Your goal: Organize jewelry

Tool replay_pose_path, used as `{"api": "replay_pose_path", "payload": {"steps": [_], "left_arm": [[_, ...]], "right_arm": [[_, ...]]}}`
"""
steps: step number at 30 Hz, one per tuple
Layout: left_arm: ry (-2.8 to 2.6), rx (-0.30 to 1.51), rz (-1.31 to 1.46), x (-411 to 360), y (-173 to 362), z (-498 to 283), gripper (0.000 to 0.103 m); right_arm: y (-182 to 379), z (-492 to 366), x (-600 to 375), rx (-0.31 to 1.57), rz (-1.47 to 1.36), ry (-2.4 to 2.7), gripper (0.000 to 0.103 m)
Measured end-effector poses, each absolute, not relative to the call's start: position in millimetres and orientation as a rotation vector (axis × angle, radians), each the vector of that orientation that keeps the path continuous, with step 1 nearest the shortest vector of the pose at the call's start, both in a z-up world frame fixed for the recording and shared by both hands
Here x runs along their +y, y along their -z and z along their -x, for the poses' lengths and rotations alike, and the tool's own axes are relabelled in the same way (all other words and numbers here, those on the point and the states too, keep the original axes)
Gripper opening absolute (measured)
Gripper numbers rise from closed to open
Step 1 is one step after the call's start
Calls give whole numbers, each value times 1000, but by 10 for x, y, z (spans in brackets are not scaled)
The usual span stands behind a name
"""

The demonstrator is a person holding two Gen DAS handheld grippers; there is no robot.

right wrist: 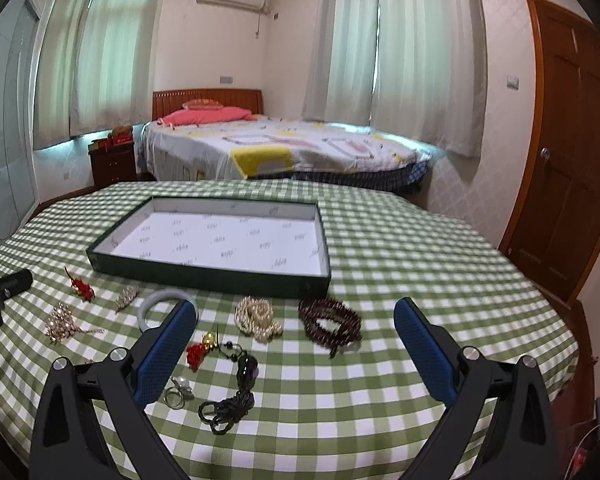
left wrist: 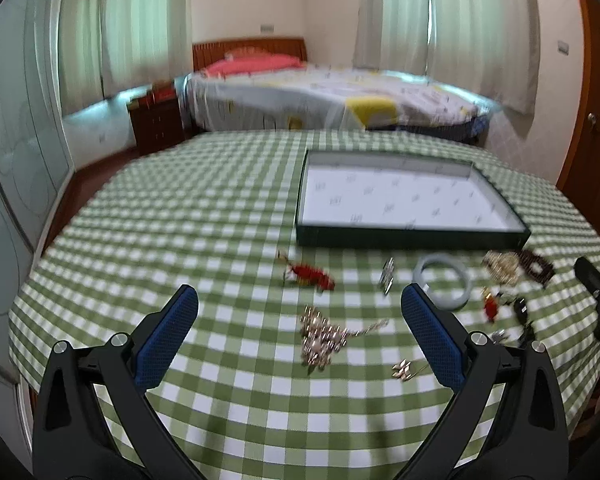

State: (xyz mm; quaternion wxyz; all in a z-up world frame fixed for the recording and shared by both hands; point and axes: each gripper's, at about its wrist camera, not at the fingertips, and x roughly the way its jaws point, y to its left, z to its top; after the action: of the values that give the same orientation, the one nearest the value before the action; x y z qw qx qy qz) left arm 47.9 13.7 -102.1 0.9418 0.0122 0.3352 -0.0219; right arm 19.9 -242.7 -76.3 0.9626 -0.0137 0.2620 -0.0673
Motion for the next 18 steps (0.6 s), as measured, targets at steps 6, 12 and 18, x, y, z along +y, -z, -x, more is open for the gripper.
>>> {"api": "replay_pose_path", "payload": {"steps": [6, 12, 18], "left_arm": [[52, 788, 5, 175, 1327, -653, 89], [73, 860, 16, 130, 1547, -785, 82], [101, 908, 34, 117, 1678, -855, 69]], "right_arm": [[936, -334, -2421, 593, 22, 116, 97], [1049, -418, -2416, 637, 19, 103, 97], [1109, -480, -2408, 663, 13, 93, 97]]}}
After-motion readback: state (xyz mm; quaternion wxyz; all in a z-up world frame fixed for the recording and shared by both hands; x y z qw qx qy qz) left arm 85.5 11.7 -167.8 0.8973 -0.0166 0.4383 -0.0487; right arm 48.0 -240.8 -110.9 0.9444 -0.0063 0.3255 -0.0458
